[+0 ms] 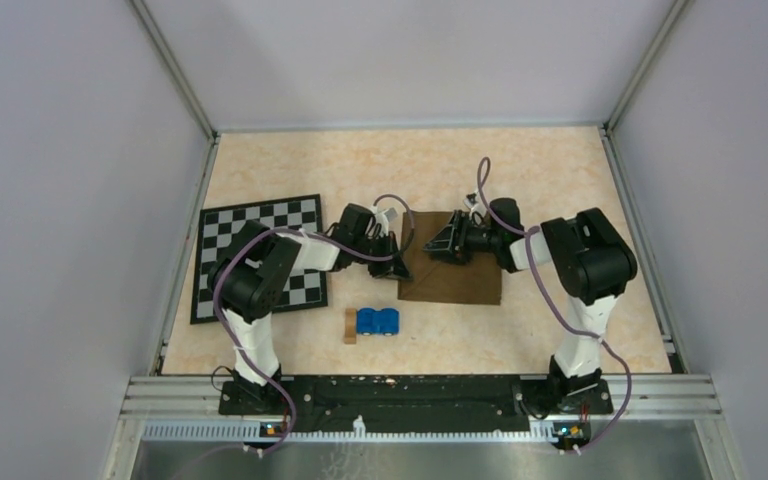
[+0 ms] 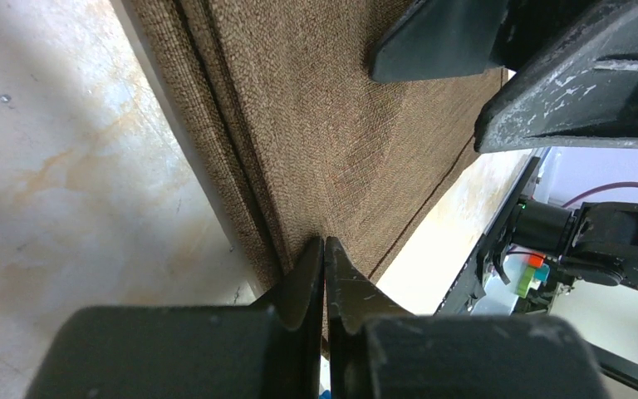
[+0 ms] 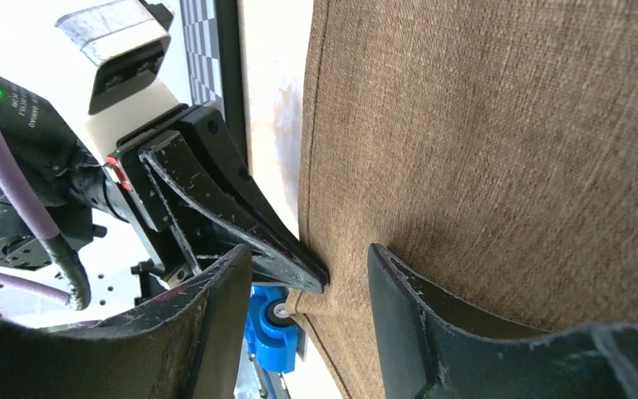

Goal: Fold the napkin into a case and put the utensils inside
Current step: Smooth out the upper triangle-folded napkin at the center of the board.

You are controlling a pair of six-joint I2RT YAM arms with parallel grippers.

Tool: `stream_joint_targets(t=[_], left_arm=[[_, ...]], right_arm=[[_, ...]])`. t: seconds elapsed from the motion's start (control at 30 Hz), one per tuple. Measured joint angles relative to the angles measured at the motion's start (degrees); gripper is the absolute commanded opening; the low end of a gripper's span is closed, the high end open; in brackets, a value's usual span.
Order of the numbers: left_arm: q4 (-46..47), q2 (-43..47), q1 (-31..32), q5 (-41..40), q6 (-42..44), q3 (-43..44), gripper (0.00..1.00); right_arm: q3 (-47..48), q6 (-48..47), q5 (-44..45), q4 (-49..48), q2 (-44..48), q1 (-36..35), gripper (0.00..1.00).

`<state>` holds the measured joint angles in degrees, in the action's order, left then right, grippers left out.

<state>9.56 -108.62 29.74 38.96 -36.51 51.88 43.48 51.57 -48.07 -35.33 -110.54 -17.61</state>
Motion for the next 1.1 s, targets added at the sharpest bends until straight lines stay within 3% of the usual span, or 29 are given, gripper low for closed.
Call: stream_joint_targets(t=[0.37,0.7,0.8,0.93,1.03,1.1], left_arm=[[7.93,0.0,-0.07,0.46,-1.6,-4.15,0.02],[11.08,-0.83,-0.15,1.75,-2.16,-4.81,0.05],[8.68,-0.85,0.17,1.51,-1.84,-3.43,0.12],[5.31,-0.74,1.36,0.81,-1.49,-1.14,0.32],[2.91,0.46,2.03,0.17,-1.4,-0.13,0.49],[0.5,2.14,2.23,-0.79,-1.07,0.33,0.55]], right_arm=[[4.44,1.97,-8.83,-6.49,-8.22,9.49,0.55],[13.92,0.17,-10.47,-1.09,-11.76,21.31,0.55],[16.7,-5.88,-5.92,10.88,-8.81,22.71,0.55],[17.4,-14.8,3.91,28.83,2.6,20.5,0.54],[16.26,-19.54,11.39,36.15,12.74,14.21,0.53],[13.09,-21.75,15.19,38.4,19.08,8.02,0.51]])
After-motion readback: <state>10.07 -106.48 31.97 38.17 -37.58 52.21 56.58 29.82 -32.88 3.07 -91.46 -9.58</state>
